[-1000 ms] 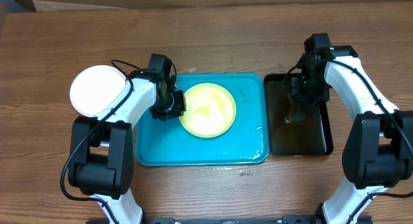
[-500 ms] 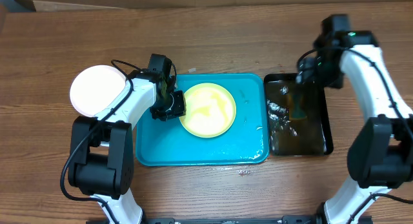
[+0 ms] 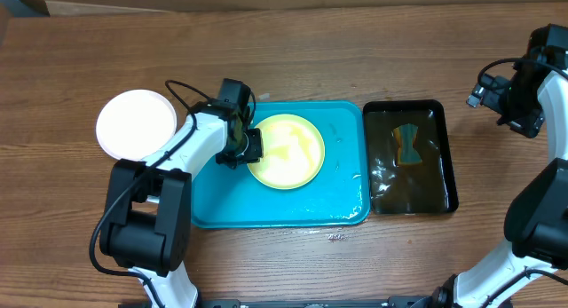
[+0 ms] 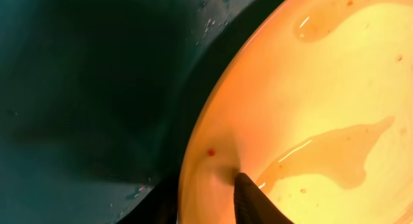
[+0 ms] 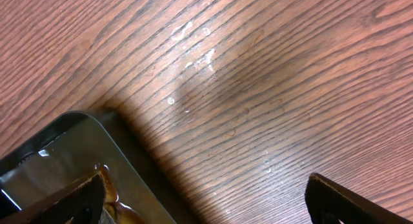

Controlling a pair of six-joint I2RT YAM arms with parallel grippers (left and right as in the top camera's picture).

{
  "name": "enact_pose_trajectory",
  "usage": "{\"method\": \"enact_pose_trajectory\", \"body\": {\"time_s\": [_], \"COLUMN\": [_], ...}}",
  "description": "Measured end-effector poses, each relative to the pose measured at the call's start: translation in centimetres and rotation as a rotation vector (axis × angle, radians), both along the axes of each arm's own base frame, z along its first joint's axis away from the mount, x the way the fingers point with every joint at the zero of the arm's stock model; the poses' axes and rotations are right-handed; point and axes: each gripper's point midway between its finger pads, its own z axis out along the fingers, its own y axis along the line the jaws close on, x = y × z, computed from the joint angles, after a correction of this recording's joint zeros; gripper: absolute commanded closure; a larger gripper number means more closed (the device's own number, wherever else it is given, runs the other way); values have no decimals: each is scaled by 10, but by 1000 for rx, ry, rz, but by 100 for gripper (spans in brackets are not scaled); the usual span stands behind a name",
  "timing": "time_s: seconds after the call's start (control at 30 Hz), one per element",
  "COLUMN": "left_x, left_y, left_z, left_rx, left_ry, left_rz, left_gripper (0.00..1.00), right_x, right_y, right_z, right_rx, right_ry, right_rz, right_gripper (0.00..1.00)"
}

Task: Clean dirty plates on tray and stack at the side
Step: 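Move the sponge back to the basin and release it with the right gripper, then lift the yellow plate off the tray with the left gripper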

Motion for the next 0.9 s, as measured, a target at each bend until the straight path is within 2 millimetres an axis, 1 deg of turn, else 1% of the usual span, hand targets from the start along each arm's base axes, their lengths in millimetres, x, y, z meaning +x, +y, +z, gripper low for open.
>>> {"method": "enact_pose_trajectory", "body": {"time_s": [0.2, 0.23, 0.27, 0.5, 0.6, 0.67, 0.9], "left_x": [0, 0, 0, 2, 1, 5, 48], "left_y": [1, 2, 2, 2, 3, 3, -3], "left_z": [-2, -2, -2, 1, 7, 15, 67], "left_rx": [47, 51, 54, 57, 63, 70, 87], "left_ry": [-14, -14, -15, -24, -6, -10, -141], "left_rz": [-12, -12, -11, -5, -5, -4, -15], "left_gripper": [77, 83, 96, 96, 96, 96, 96], "right_x": [0, 0, 0, 0, 0, 0, 0], "right_y": [0, -1, -1, -1, -1, -1, -1], "right_z": [0, 0, 0, 0, 0, 0, 0], "right_rx": [1, 0, 0, 0, 0, 0, 0], "right_ry": [0, 0, 0, 0, -1, -1, -1], "right_rz": [-5, -5, -5, -5, -6, -5, -5], "right_gripper": [0, 0, 0, 0, 0, 0, 0]}}
